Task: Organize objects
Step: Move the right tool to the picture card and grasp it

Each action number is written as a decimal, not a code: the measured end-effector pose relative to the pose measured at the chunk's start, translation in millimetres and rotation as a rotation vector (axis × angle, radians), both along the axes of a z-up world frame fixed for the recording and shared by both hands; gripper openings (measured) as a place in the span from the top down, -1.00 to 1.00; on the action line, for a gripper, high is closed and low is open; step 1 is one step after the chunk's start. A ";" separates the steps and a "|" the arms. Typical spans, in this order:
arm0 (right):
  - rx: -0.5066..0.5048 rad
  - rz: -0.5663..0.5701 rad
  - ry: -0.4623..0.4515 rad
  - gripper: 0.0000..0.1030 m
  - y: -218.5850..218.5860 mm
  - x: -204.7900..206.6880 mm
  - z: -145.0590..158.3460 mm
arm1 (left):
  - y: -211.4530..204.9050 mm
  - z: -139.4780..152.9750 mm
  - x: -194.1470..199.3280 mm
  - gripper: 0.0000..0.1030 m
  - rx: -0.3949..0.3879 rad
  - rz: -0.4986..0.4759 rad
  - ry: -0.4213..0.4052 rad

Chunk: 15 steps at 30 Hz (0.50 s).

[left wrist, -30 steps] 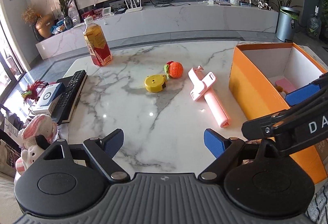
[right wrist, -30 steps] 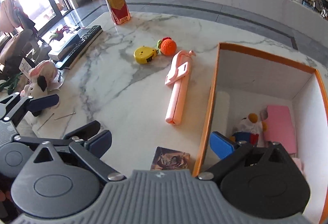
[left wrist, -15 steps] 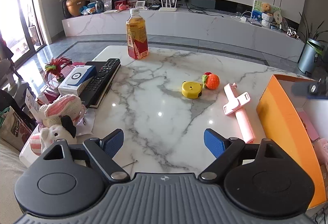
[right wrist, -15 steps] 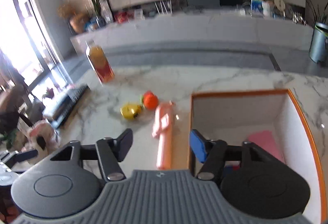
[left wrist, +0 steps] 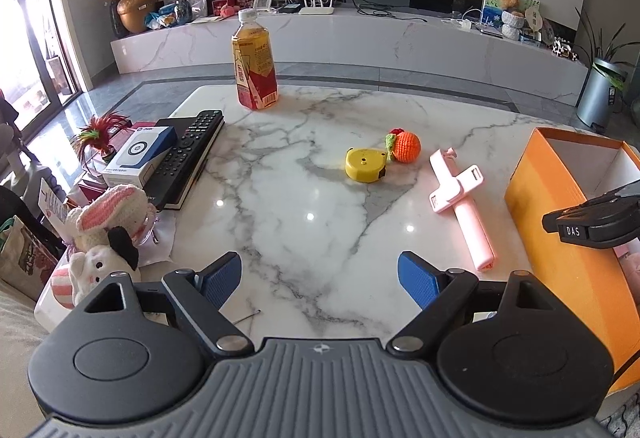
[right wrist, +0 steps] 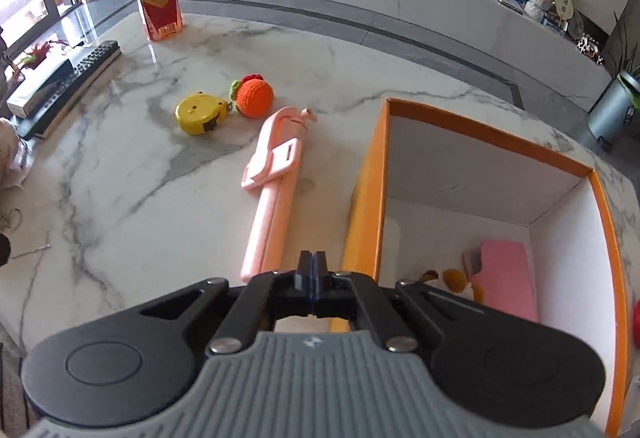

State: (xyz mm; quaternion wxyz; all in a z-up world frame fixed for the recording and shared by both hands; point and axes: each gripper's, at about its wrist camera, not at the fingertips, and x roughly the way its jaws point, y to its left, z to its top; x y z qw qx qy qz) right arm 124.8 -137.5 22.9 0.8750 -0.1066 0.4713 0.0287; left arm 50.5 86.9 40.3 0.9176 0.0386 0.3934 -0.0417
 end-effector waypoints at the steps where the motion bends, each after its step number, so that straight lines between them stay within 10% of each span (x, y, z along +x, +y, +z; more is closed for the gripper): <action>1: -0.042 -0.007 -0.007 1.00 0.4 0.3 -2.3 | -0.3 0.2 -0.7 -0.96 0.000 -0.002 -0.001; 6: 0.177 -0.055 0.057 1.00 -25.4 -9.7 3.5 | -0.5 2.7 -1.5 -0.96 -0.008 -0.001 -0.011; 8: 0.263 -0.016 0.121 0.70 -18.3 -27.9 7.7 | -1.1 3.6 -1.3 -0.96 -0.005 -0.002 -0.013; 10: 0.267 0.073 0.156 -0.41 0.6 -47.0 7.8 | -2.0 4.9 -1.8 -0.96 -0.009 -0.003 -0.016; 15: 0.135 0.065 0.247 -0.55 29.6 -50.2 -12.8 | -3.5 5.2 -4.7 -0.96 -0.007 -0.019 -0.019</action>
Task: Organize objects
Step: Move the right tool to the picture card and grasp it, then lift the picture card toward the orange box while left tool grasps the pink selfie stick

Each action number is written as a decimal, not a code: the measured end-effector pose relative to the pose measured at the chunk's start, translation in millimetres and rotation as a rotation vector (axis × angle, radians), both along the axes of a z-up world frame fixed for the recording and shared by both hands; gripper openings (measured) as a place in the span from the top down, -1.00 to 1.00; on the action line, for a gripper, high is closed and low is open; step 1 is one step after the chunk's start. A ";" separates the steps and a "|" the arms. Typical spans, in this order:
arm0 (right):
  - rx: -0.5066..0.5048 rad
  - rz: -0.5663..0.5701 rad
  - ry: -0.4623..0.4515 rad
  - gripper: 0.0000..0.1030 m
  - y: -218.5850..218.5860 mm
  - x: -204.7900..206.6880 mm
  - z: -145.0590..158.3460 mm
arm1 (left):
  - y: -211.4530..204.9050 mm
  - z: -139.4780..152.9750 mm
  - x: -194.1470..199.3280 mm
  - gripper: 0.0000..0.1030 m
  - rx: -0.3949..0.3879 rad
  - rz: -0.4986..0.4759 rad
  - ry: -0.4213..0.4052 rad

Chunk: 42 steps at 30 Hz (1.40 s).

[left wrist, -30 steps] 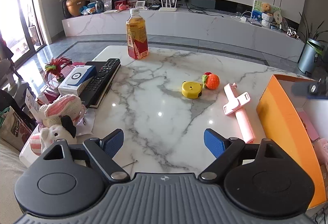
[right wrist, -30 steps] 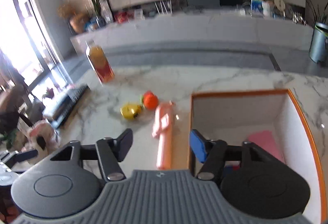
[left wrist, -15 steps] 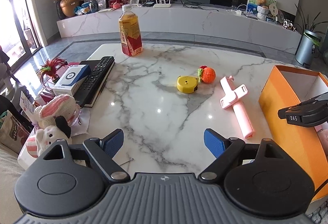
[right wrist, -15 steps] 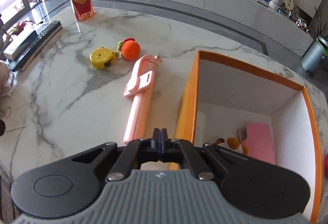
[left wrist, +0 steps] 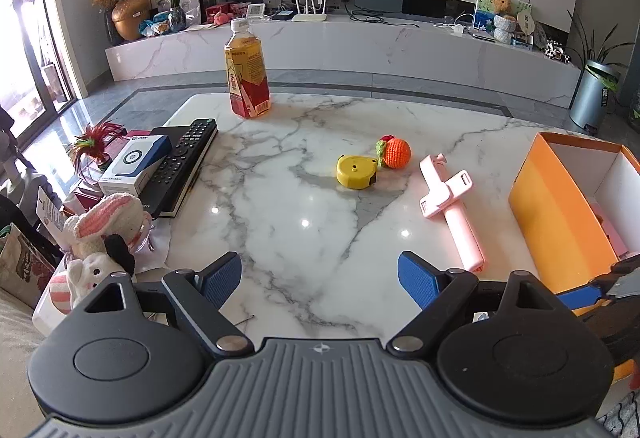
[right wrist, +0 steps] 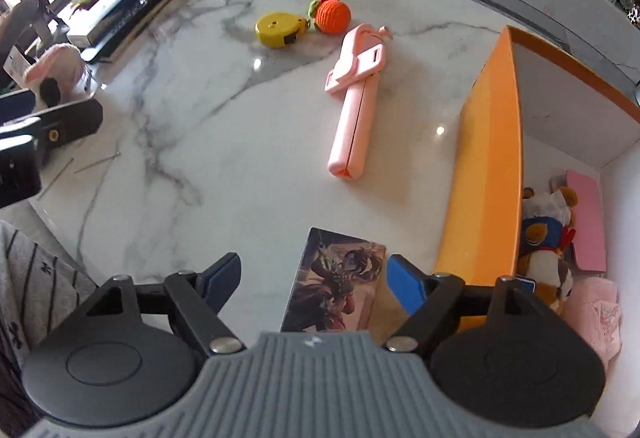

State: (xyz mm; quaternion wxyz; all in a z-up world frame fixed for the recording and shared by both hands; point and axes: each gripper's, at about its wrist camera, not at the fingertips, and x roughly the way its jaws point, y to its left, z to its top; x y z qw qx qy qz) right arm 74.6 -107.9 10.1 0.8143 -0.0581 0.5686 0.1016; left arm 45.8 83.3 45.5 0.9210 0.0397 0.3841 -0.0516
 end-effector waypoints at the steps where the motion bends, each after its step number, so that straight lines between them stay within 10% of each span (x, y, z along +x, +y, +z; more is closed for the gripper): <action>1: -0.010 -0.001 0.041 -0.55 2.9 3.0 -7.3 | 0.0 -0.5 -0.1 -0.96 -0.001 -0.002 0.002; 6: -0.157 -0.022 0.128 -0.32 7.3 19.0 -41.7 | 5.4 -0.3 1.0 -0.96 -0.010 0.017 0.005; 14: -0.072 -0.031 0.179 -0.44 -2.8 17.2 -54.2 | 7.9 -8.1 7.3 -0.96 -0.033 0.012 0.030; 19: -0.062 0.021 0.092 -0.16 -6.7 -0.3 -44.4 | 0.3 -15.7 20.6 -0.96 -0.065 -0.009 0.069; 32: 0.047 -0.019 -0.171 -0.16 -65.9 1.6 79.9 | -76.3 -56.9 77.8 -0.96 -0.098 -0.060 0.241; 42: 0.060 0.063 -0.058 -0.17 -97.0 61.8 82.1 | -117.5 -90.4 130.4 -0.71 -0.106 0.004 0.337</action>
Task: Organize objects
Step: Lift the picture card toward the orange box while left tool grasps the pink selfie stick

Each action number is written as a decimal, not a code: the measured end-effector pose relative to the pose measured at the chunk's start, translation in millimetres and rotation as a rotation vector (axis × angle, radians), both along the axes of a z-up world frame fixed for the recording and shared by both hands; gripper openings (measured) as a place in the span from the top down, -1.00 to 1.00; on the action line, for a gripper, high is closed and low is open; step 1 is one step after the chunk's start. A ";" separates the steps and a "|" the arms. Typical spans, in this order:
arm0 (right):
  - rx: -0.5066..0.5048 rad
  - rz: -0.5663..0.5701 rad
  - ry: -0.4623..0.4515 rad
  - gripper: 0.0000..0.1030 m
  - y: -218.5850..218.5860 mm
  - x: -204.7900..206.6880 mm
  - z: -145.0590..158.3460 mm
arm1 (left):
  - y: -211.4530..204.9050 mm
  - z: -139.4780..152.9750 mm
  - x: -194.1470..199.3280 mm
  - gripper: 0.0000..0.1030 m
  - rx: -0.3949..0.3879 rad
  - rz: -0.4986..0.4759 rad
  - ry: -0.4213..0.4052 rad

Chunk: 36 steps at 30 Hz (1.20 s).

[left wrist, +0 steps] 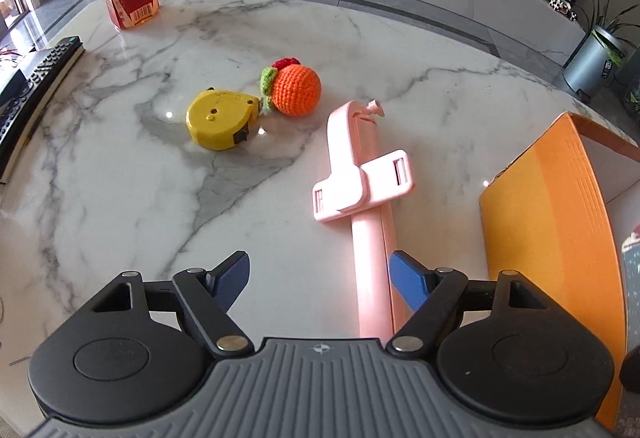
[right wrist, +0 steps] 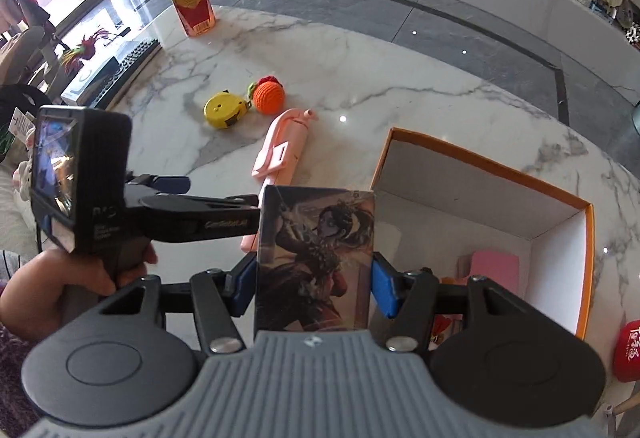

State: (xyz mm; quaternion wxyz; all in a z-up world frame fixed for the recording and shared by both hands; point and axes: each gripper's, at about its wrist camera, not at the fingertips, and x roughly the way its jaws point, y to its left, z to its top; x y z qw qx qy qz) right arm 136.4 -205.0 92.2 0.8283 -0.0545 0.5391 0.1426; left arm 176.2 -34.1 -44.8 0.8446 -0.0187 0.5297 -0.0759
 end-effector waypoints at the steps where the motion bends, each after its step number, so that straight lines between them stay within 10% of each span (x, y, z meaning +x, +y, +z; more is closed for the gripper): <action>1: -0.006 0.011 0.007 -0.17 0.9 1.4 -2.7 | -2.4 -3.1 1.1 -0.73 -0.006 -0.003 0.003; 5: 0.006 0.018 0.019 -0.17 -2.3 6.3 -7.1 | -11.6 -9.8 2.9 -0.32 -0.047 -0.037 0.031; 8: 0.005 0.016 0.019 -0.17 -5.0 9.0 -9.0 | -19.1 -15.6 4.7 0.37 -0.090 -0.052 0.054; 30: 0.034 -0.020 -0.110 -0.16 18.1 -64.5 -19.2 | 32.8 -7.1 -100.1 0.35 0.048 -0.049 0.047; 33: 0.006 -0.026 -0.135 -0.16 17.9 -74.9 -16.5 | 30.2 -9.2 -96.1 -0.18 0.084 -0.056 0.047; 36: 0.024 -0.051 -0.129 -0.16 11.2 -82.7 -16.3 | 26.4 -8.1 -95.1 -0.28 0.106 -0.062 0.014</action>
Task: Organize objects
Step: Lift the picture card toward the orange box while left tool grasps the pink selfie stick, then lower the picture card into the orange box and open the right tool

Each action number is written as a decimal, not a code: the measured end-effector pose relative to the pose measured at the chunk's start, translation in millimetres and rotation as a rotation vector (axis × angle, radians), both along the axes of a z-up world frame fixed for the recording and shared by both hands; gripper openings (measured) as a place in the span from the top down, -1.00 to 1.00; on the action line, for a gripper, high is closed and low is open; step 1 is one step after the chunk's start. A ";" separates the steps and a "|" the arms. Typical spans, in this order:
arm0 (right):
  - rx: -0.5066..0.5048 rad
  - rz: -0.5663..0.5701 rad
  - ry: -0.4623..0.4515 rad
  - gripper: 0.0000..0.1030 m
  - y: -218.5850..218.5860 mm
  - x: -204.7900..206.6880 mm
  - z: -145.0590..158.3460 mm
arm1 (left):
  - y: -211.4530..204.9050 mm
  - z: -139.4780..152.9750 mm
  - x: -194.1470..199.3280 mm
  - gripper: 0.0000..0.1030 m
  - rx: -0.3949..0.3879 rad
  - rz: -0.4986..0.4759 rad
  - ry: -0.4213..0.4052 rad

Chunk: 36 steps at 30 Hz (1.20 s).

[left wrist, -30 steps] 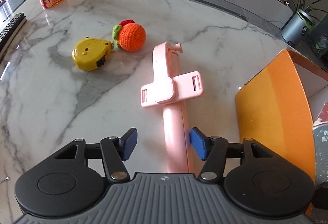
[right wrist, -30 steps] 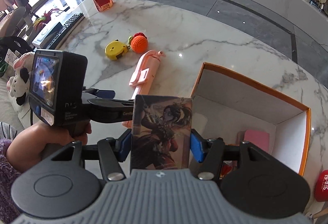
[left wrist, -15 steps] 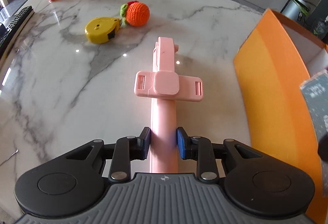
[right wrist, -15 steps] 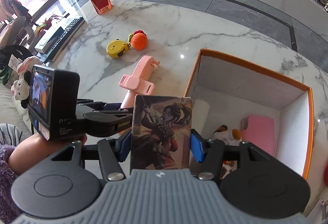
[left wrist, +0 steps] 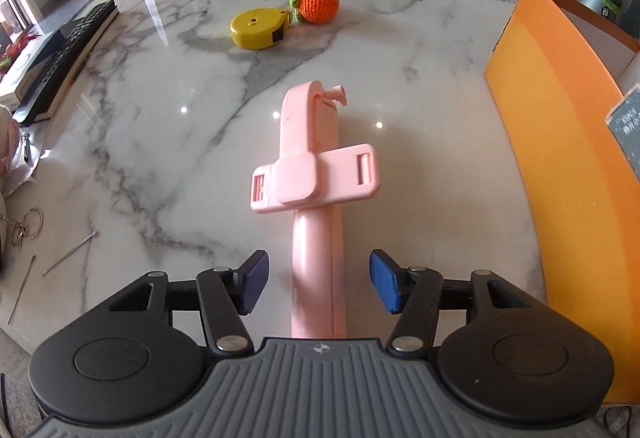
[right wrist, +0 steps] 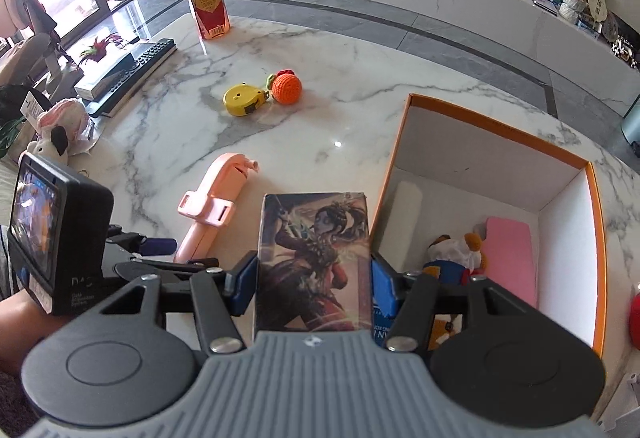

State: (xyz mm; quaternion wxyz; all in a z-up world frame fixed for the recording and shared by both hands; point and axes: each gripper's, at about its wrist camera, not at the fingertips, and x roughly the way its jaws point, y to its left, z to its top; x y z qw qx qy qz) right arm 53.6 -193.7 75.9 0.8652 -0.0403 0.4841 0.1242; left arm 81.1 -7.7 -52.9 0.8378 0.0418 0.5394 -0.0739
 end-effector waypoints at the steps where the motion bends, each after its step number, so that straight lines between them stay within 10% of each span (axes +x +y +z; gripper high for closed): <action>1: 0.008 -0.004 0.004 -0.16 -2.3 -2.0 -0.1 | -0.2 -0.4 1.5 -0.28 -0.009 0.001 -0.002; 5: 0.003 -0.015 0.001 -0.16 -11.3 -6.0 0.7 | -2.1 -5.6 6.7 -0.21 -0.020 0.019 -0.011; 8: 0.008 -0.041 -0.007 -0.16 -25.0 -6.3 3.0 | -1.5 -5.2 3.7 0.39 0.001 0.038 -0.076; 25: 0.019 -0.241 -0.002 -0.16 -94.6 80.6 -27.4 | 4.2 23.9 2.9 0.39 -0.093 0.076 -0.180; 36: -0.088 -0.165 0.023 -0.16 -83.4 128.9 -78.2 | 11.9 18.9 2.5 0.39 -0.139 0.070 -0.203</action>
